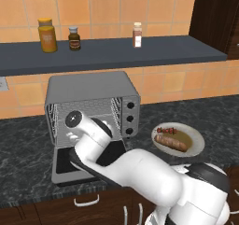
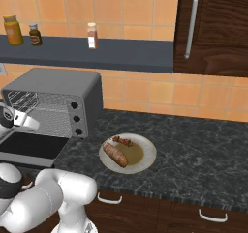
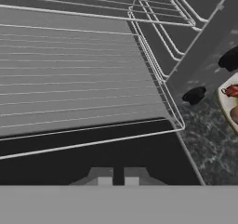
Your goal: Pick up the kebab skewer and baguette bread, and place them inside the toaster oven. Close the toaster oven door and start by setting the timer.
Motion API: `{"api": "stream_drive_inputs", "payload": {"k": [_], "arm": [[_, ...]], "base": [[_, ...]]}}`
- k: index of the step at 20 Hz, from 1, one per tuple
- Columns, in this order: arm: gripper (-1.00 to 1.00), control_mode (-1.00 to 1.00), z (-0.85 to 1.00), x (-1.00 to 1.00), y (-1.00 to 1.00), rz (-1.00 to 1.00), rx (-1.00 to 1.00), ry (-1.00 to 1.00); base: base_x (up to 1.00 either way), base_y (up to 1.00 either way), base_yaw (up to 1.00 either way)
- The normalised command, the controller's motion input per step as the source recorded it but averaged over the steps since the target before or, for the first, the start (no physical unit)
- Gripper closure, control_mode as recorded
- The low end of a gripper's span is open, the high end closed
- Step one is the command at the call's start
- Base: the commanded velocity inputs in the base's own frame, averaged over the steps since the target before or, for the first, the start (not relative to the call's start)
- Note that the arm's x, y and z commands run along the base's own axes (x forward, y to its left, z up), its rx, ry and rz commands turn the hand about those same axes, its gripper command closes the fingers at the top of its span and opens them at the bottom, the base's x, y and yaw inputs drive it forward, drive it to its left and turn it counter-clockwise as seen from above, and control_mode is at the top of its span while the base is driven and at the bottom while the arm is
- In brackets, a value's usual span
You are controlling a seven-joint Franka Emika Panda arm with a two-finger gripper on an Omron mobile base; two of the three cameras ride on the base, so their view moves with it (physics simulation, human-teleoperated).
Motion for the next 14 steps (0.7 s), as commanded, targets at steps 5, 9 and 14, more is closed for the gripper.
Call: {"api": "stream_drive_inputs", "payload": {"k": [5, 9, 14], "arm": [[-1.00, -1.00, 0.02, 0.28, 0.00, 0.00, 0.06, 0.08], [-1.00, -1.00, 0.01, 0.15, 0.00, 0.03, 0.07, 0.01], [-1.00, -1.00, -0.13, 0.00, 0.00, 0.05, 0.06, 0.00]], "base": [[0.00, 0.00, 0.00], [0.00, 0.00, 0.00], [0.00, 0.00, 0.00]]}}
